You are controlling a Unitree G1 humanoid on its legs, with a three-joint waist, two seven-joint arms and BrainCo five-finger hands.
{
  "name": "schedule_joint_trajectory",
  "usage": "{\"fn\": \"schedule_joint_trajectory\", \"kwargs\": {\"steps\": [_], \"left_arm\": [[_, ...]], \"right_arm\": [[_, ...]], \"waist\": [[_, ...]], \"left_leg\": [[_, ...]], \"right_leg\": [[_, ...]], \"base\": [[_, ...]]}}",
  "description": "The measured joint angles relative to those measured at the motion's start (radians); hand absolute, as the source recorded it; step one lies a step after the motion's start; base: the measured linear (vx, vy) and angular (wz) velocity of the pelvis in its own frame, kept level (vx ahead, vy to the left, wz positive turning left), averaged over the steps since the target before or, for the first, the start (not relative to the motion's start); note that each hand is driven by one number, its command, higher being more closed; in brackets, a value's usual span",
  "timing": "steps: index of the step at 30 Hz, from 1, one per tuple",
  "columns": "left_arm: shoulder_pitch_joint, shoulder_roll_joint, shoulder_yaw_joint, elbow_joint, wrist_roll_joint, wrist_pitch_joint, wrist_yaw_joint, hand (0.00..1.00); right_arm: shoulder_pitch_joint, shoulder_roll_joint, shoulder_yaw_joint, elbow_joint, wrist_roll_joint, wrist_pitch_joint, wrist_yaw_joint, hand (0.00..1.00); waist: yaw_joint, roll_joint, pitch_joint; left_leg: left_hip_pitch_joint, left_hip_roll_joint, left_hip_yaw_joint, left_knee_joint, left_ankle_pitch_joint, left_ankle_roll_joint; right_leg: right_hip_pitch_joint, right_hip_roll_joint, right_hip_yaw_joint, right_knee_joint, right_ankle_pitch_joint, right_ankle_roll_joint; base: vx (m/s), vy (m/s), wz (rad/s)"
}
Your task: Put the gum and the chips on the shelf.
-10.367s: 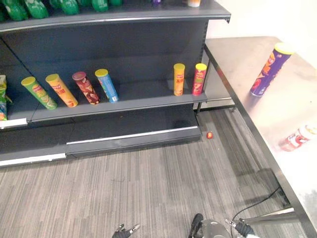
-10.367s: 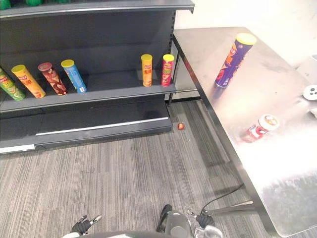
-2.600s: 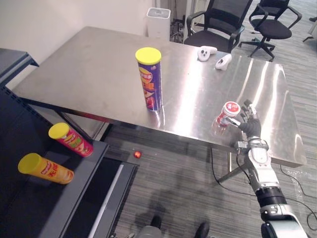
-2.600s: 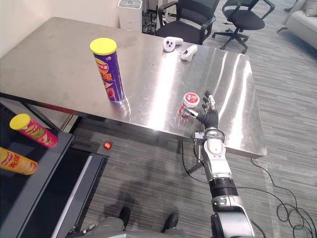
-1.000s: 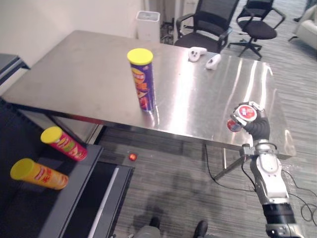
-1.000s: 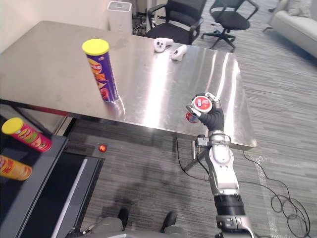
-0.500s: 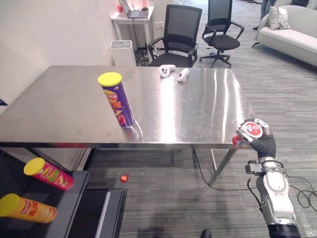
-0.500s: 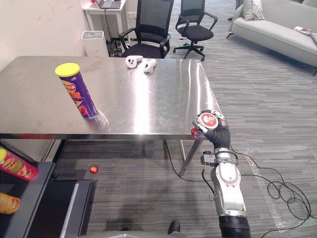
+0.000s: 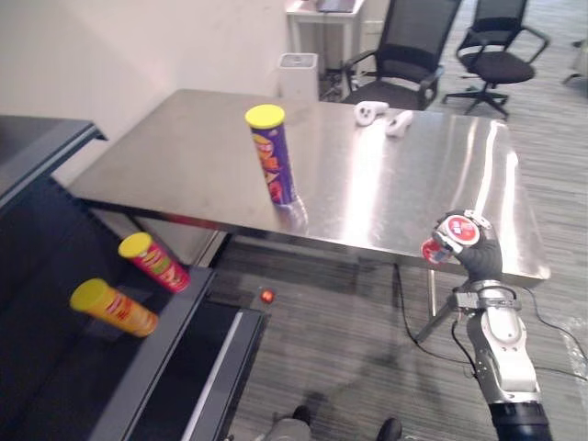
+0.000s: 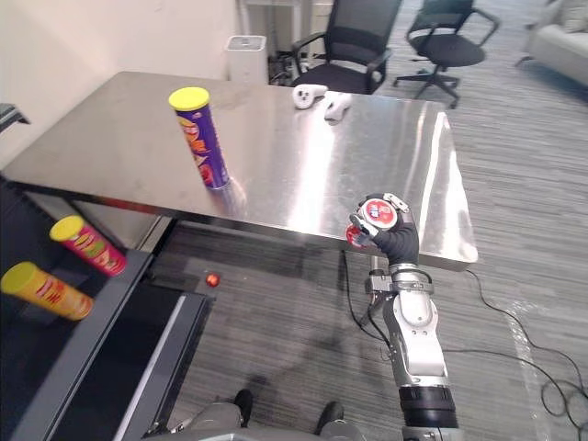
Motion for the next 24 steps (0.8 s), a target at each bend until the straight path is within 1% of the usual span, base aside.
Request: {"fn": "schedule_joint_trajectory", "kwargs": {"steps": [1,2,3,4,5,6,7,8,9,11,12,13,14,15,17,18,19,20,21,22,23,24], "left_arm": [[-0.007,-0.011,0.025,0.003,0.000,0.001,0.004,0.00],[-0.005,-0.013,0.028,0.003,0.000,0.000,0.005,0.00],[0.003,-0.021,0.030,0.002,0.004,0.004,0.006,0.00],[0.004,-0.027,0.019,-0.002,0.006,0.005,0.006,0.00],[0.004,-0.015,0.014,-0.017,0.010,0.004,0.005,0.00],[0.001,-0.011,0.017,-0.011,0.017,0.009,0.005,0.00],[0.005,-0.016,0.022,-0.005,0.018,0.014,0.006,0.00],[0.011,-0.025,0.022,-0.006,0.022,0.020,0.007,0.00],[0.013,-0.032,0.021,-0.006,0.028,0.020,0.007,0.00],[0.012,-0.034,0.012,-0.006,0.058,0.020,0.007,0.00],[0.012,-0.031,0.006,-0.007,0.062,0.020,0.007,0.00],[0.012,-0.017,0.001,-0.009,0.075,0.019,0.007,0.00],[0.015,-0.010,0.001,-0.008,0.090,0.021,0.007,0.00],[0.019,-0.009,-0.002,-0.008,0.096,0.021,0.007,0.00],[0.020,-0.007,-0.018,-0.008,0.097,0.020,0.006,0.00],[0.020,-0.006,-0.022,-0.008,0.097,0.020,0.006,0.00],[0.020,-0.001,-0.028,-0.008,0.097,0.020,0.006,0.00],[0.022,0.001,-0.039,-0.007,0.096,0.020,0.006,0.00],[0.026,0.011,-0.039,-0.008,0.096,0.020,0.006,0.00],[0.032,0.022,-0.039,-0.008,0.096,0.020,0.007,0.00],[0.043,0.033,-0.038,-0.009,0.096,0.019,0.007,0.00],[0.050,0.043,-0.036,-0.009,0.096,0.020,0.007,0.00]], "right_arm": [[0.000,-0.002,-0.007,0.001,0.000,0.000,-0.005,1.00],[0.000,-0.003,-0.013,0.002,0.000,0.001,-0.008,1.00],[0.010,0.002,-0.040,0.001,0.000,0.002,-0.016,1.00],[0.015,0.003,-0.047,0.002,0.000,0.003,-0.021,1.00],[0.020,0.002,-0.058,0.002,0.000,0.003,-0.023,1.00],[0.021,0.003,-0.061,0.002,-0.001,0.003,-0.022,1.00],[0.029,0.006,-0.059,0.001,-0.001,0.003,-0.021,1.00],[0.038,0.005,-0.069,0.000,-0.001,0.003,-0.020,1.00],[0.040,0.003,-0.077,0.000,-0.001,0.004,-0.020,1.00],[0.040,0.003,-0.091,-0.001,-0.001,0.005,-0.021,1.00],[0.040,0.004,-0.091,-0.002,-0.001,0.005,-0.020,1.00],[0.040,0.016,-0.091,-0.002,-0.002,0.006,-0.019,1.00],[0.040,0.033,-0.092,-0.007,-0.003,0.006,-0.020,1.00],[0.040,0.043,-0.093,-0.009,-0.005,0.006,-0.022,1.00],[0.041,0.043,-0.097,-0.009,-0.015,0.006,-0.025,1.00],[0.041,0.043,-0.103,-0.009,-0.027,0.006,-0.026,1.00],[0.041,0.043,-0.109,-0.009,-0.035,0.006,-0.028,1.00],[0.040,0.043,-0.115,-0.006,-0.044,0.008,-0.043,1.00],[0.040,0.043,-0.114,-0.004,-0.044,0.008,-0.050,1.00],[0.037,0.045,-0.108,0.003,-0.045,0.008,-0.054,1.00],[0.035,0.046,-0.103,0.012,-0.056,0.008,-0.057,1.00],[0.035,0.046,-0.104,0.025,-0.074,0.009,-0.063,1.00]], "waist": [[0.006,0.011,-0.005],[0.007,0.016,-0.004],[-0.006,0.046,-0.009],[-0.007,0.040,-0.010],[-0.010,0.014,-0.013],[-0.003,0.013,-0.012],[-0.005,0.012,-0.011],[-0.008,0.028,-0.019],[-0.008,0.036,-0.024],[-0.010,0.055,-0.035],[-0.011,0.051,-0.034],[-0.007,0.030,-0.031],[-0.007,0.014,-0.033],[-0.008,0.008,-0.035],[-0.006,0.006,-0.034],[-0.008,0.006,-0.034],[-0.009,0.006,-0.034],[-0.017,0.003,-0.032],[-0.016,-0.004,-0.028],[-0.012,-0.023,-0.017],[-0.011,-0.042,-0.010],[-0.014,-0.063,-0.009]], "left_leg": [[-0.058,0.046,0.126,0.131,0.024,0.039],[-0.068,0.060,0.160,0.174,0.035,0.054],[-0.065,0.083,0.259,0.185,0.101,0.044],[-0.059,0.060,0.261,0.133,0.143,0.023],[-0.032,0.022,0.258,0.054,0.183,0.023],[-0.026,0.040,0.312,0.130,0.125,0.019],[-0.005,0.055,0.347,0.161,0.094,0.006],[0.040,0.052,0.361,0.113,0.083,-0.016],[0.057,0.046,0.360,0.071,0.086,-0.033],[0.080,0.015,0.344,-0.053,0.092,-0.042],[0.082,0.008,0.334,-0.076,0.093,-0.044],[0.083,-0.014,0.315,-0.111,0.116,-0.044],[0.092,-0.036,0.302,-0.146,0.134,-0.033],[0.103,-0.053,0.283,-0.172,0.146,-0.026],[0.129,-0.081,0.277,-0.210,0.161,-0.009],[0.136,-0.098,0.264,-0.219,0.163,-0.006],[0.136,-0.107,0.257,-0.220,0.161,-0.007],[0.137,-0.119,0.254,-0.220,0.154,0.002],[0.146,-0.127,0.254,-0.220,0.150,0.008],[0.167,-0.141,0.254,-0.220,0.146,0.015],[0.180,-0.152,0.248,-0.218,0.141,0.021],[0.180,-0.156,0.228,-0.206,0.132,0.032]], "right_leg": [[-0.023,-0.018,-0.054,0.030,-0.009,-0.015],[-0.028,-0.022,-0.072,0.045,-0.013,-0.017],[-0.021,-0.038,-0.149,0.095,-0.047,-0.007],[-0.019,-0.045,-0.168,0.100,-0.064,-0.009],[-0.020,-0.086,-0.220,0.085,-0.060,-0.007],[-0.011,-0.094,-0.260,0.088,-0.053,-0.002],[0.003,-0.101,-0.296,0.095,-0.050,0.003],[0.019,-0.106,-0.341,0.097,-0.047,0.008],[0.022,-0.106,-0.356,0.099,-0.043,0.015],[0.032,-0.113,-0.423,0.108,-0.028,0.036],[0.033,-0.117,-0.437,0.111,-0.025,0.040],[0.032,-0.130,-0.456,0.110,-0.013,0.041],[0.034,-0.142,-0.470,0.112,-0.005,0.048],[0.040,-0.154,-0.476,0.118,0.000,0.052],[0.048,-0.188,-0.481,0.149,0.001,0.053],[0.045,-0.221,-0.479,0.189,-0.001,0.053],[0.042,-0.242,-0.476,0.217,-0.002,0.052],[0.024,-0.288,-0.456,0.294,-0.003,0.050],[0.007,-0.325,-0.427,0.362,-0.003,0.050],[-0.009,-0.373,-0.373,0.451,-0.002,0.049],[-0.025,-0.404,-0.318,0.514,0.001,0.045],[-0.061,-0.415,-0.207,0.575,0.019,0.011]], "base": [[-0.04,-0.006,0.93],[0.01,-0.027,1.38],[0.03,-0.011,1.27],[0.00,0.012,1.69],[-0.06,0.043,1.18],[-0.04,0.031,1.26],[-0.04,0.084,1.17],[-0.03,0.113,1.10],[-0.07,0.215,1.03],[-0.10,0.242,0.87],[-0.10,0.232,0.71],[-0.09,0.189,0.55],[-0.09,0.197,0.49],[-0.07,0.162,0.40],[-0.03,0.130,0.23],[-0.01,0.113,0.17],[0.01,0.153,0.28],[0.03,0.154,0.22],[0.07,0.173,0.14],[0.06,0.129,0.06],[0.06,0.089,0.19],[0.05,0.036,0.40]]}}
